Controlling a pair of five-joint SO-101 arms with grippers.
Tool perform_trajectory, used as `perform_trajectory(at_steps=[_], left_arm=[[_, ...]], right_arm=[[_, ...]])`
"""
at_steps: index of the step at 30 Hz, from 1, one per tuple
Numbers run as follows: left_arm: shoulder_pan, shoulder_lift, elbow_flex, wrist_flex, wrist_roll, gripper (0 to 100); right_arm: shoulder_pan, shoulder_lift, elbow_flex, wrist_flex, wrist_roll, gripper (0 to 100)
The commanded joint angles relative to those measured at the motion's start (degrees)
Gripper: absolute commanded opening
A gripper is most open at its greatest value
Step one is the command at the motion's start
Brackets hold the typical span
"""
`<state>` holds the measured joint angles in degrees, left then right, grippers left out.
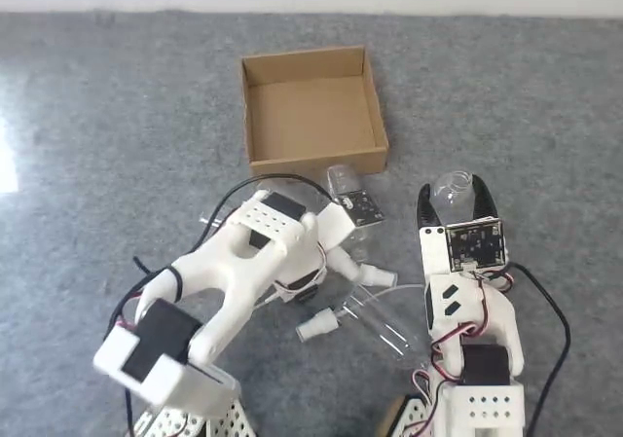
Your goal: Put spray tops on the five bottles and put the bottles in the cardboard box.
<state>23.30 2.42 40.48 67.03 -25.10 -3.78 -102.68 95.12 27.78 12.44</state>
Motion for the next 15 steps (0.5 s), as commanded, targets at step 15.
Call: perform_trajectory(at_steps=[15], left_arm=[[5.27,2.73,-0.75,0.88,-3.34,5]], right_arm=[[0.13,-0.75,1.23,-0.92,0.7,0.9]])
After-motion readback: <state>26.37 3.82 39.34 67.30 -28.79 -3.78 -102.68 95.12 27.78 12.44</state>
